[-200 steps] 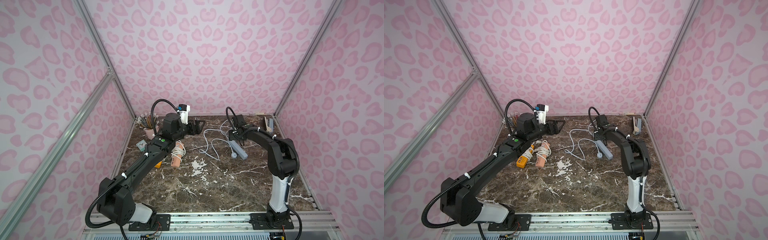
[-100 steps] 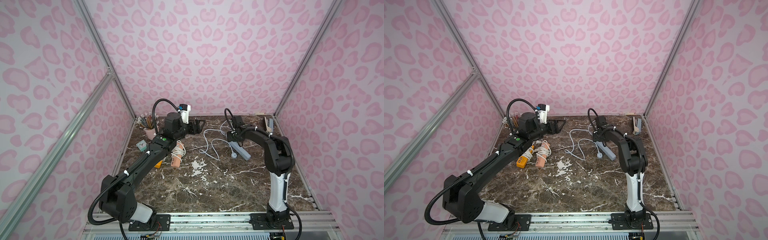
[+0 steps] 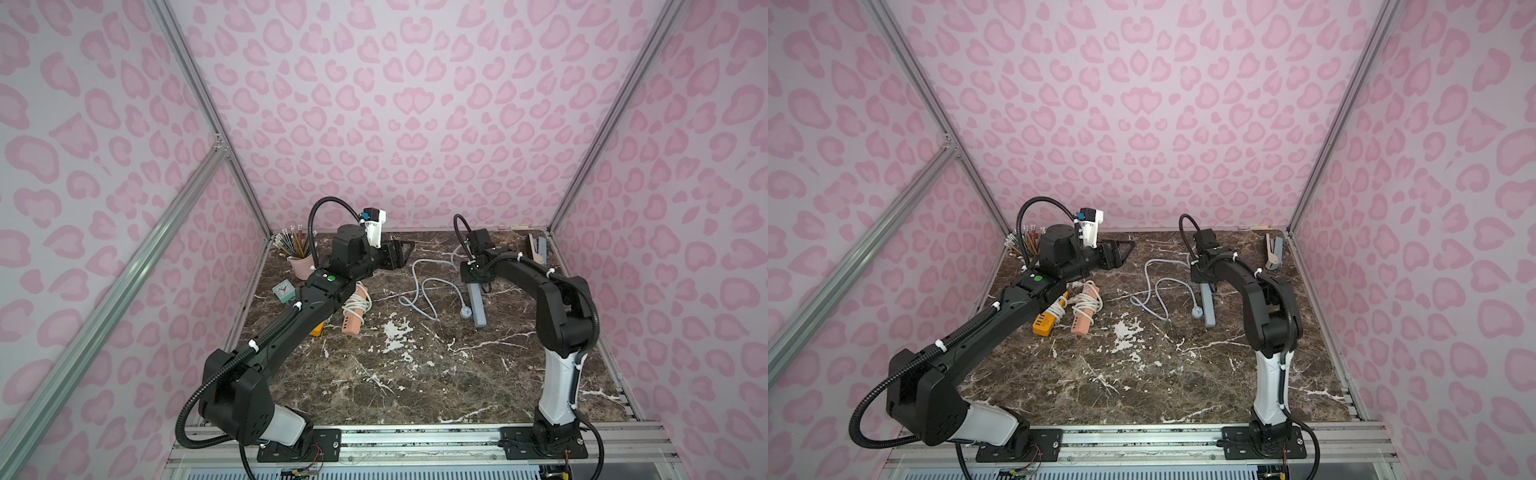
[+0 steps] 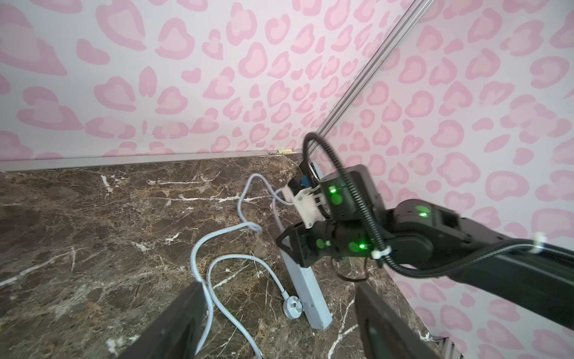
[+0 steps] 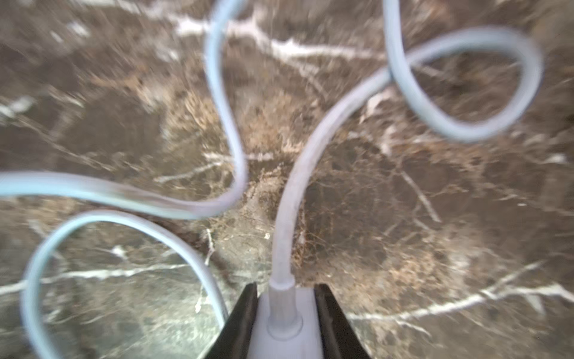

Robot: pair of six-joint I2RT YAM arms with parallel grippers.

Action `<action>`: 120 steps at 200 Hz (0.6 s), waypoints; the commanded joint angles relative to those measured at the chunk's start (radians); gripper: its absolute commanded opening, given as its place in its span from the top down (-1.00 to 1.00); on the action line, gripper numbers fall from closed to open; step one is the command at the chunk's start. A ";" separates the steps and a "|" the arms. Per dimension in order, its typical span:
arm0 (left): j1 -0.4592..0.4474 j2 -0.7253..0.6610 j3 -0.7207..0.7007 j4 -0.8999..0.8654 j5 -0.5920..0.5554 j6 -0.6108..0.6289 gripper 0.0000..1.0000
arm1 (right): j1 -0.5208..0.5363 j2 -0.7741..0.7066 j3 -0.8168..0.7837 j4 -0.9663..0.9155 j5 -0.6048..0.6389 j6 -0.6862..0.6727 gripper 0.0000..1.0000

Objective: Wrap the cord around the power strip
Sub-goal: Pick up the power strip from the center of the board.

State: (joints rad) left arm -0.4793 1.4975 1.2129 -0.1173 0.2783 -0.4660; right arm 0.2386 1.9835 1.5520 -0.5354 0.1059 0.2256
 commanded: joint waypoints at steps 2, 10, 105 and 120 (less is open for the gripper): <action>-0.044 0.022 0.043 -0.057 -0.081 0.106 -0.53 | -0.022 -0.142 -0.038 0.092 -0.115 0.131 0.42; -0.072 0.036 0.059 -0.082 -0.107 0.136 -0.54 | -0.029 -0.200 -0.080 0.136 -0.170 0.207 0.48; -0.406 0.267 0.175 -0.204 -0.362 0.340 -0.88 | 0.022 -0.550 -0.383 0.400 -0.234 0.760 0.51; -0.421 0.280 0.172 -0.228 -0.407 0.364 -0.88 | 0.028 -0.571 -0.401 0.403 -0.210 0.786 0.51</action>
State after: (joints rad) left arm -0.8825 1.7569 1.3731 -0.2790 0.0017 -0.1806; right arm 0.2611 1.4452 1.1683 -0.2028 -0.1513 0.9077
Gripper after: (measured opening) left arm 0.939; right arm 0.322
